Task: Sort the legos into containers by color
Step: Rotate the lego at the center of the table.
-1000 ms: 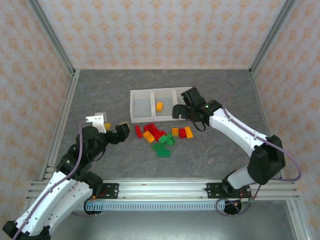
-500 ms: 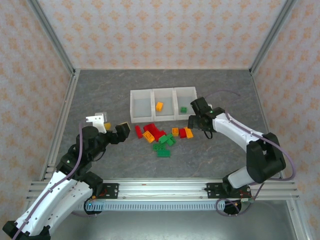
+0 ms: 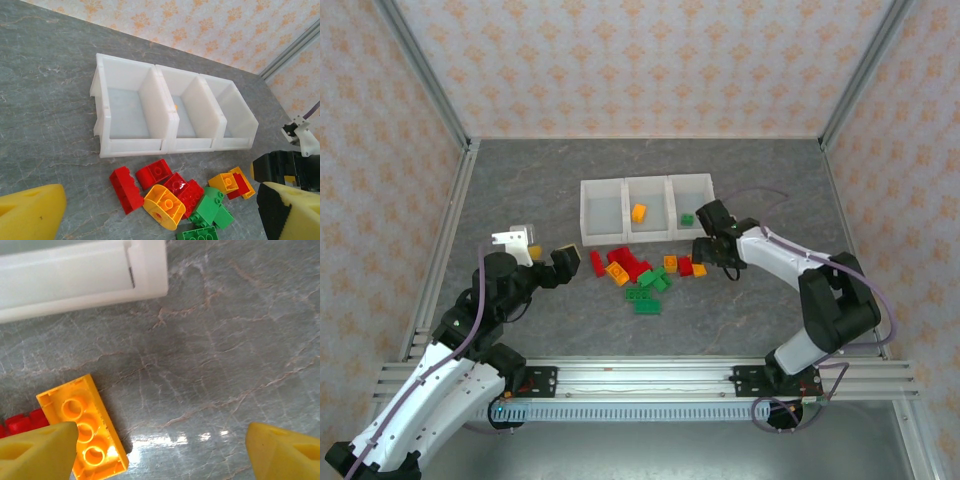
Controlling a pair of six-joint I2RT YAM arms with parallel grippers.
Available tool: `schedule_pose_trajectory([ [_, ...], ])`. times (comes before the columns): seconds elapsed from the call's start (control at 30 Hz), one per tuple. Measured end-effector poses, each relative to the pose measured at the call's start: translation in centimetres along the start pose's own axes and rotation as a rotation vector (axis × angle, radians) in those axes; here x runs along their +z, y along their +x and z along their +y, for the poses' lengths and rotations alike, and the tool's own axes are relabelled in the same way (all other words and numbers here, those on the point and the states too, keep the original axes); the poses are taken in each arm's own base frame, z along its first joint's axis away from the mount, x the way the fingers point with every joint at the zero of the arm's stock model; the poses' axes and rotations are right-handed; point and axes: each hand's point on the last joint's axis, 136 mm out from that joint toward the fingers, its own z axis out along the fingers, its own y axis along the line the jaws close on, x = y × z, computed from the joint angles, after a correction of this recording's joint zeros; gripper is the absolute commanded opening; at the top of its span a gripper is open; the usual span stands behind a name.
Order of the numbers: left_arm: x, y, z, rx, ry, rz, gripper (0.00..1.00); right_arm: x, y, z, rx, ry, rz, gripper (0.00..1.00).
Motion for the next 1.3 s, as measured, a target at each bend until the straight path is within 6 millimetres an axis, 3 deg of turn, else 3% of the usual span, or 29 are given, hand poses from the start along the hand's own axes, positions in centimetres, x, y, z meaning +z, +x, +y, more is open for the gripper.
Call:
schedule_pose_trajectory([
  [0.27,0.0,0.0,0.0,0.000,0.000,0.000,0.99,-0.2,1.3,2.9,-0.086,-0.064,0.012,0.86],
  [0.7,0.0,0.0,0.0,0.000,0.000,0.000,0.99,-0.1,2.0,5.8,-0.129,-0.194,0.040,0.83],
  [0.97,0.0,0.0,0.0,0.000,0.000,0.000,0.99,-0.7,2.6,8.1,-0.136,-0.333,0.069,0.76],
  [1.13,0.0,0.0,0.0,0.000,-0.001,0.002,0.99,-1.0,2.4,8.4,-0.136,-0.352,0.060,0.78],
  [1.3,0.3,0.2,0.1,0.001,-0.006,0.011,0.99,-2.9,0.9,7.7,-0.134,-0.333,-0.009,0.84],
])
